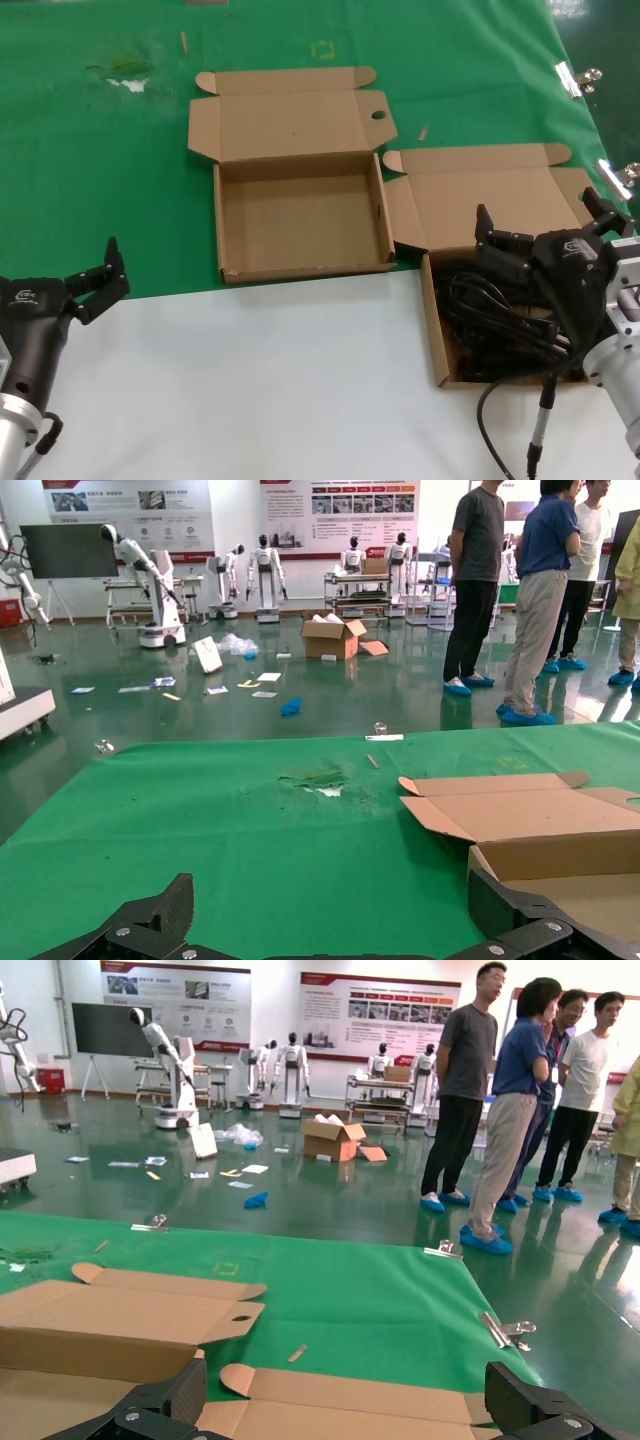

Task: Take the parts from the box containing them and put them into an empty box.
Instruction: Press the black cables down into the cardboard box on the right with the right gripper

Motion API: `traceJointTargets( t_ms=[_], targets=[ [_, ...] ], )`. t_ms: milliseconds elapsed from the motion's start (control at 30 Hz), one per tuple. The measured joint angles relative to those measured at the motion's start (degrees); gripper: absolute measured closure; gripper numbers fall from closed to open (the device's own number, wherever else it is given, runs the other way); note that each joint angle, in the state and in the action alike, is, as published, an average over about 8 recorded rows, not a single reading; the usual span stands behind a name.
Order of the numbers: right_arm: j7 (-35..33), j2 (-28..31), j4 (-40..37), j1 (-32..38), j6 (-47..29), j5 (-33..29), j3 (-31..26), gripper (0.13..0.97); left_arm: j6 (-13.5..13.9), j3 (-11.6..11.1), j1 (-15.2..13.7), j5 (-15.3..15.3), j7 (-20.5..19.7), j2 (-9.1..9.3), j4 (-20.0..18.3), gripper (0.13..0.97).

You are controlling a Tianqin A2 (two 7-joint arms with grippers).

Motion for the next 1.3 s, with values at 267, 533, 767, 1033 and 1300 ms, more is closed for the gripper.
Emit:
traceJointTargets(
  t_ms=[267, 533, 767, 1033, 1300],
  targets=[
    [0.0, 0.0, 0.0, 0.0, 0.0, 0.0, 0.0, 0.129, 0.0, 0.0, 0.0, 0.0, 0.0, 0.00, 0.0, 0.147],
    [0.0, 0.0, 0.0, 0.0, 0.0, 0.0, 0.0, 0.129, 0.0, 0.0, 0.0, 0.0, 0.0, 0.00, 0.0, 0.253],
    [0.0, 0.1, 0.3, -0.1, 0.4, 0.0, -0.5, 0.129, 0.0, 0.0, 0.0, 0.0, 0.0, 0.00, 0.0, 0.333],
    [-0.2, 1.3, 1.3, -0.6, 2.7, 0.7, -2.7, 0.129, 0.0, 0.0, 0.0, 0.0, 0.0, 0.00, 0.0, 0.494],
    [-0.5, 4.0, 2.2, -1.1, 4.7, 2.7, -4.7, 0.129, 0.0, 0.0, 0.0, 0.0, 0.0, 0.00, 0.0, 0.674]
  ],
)
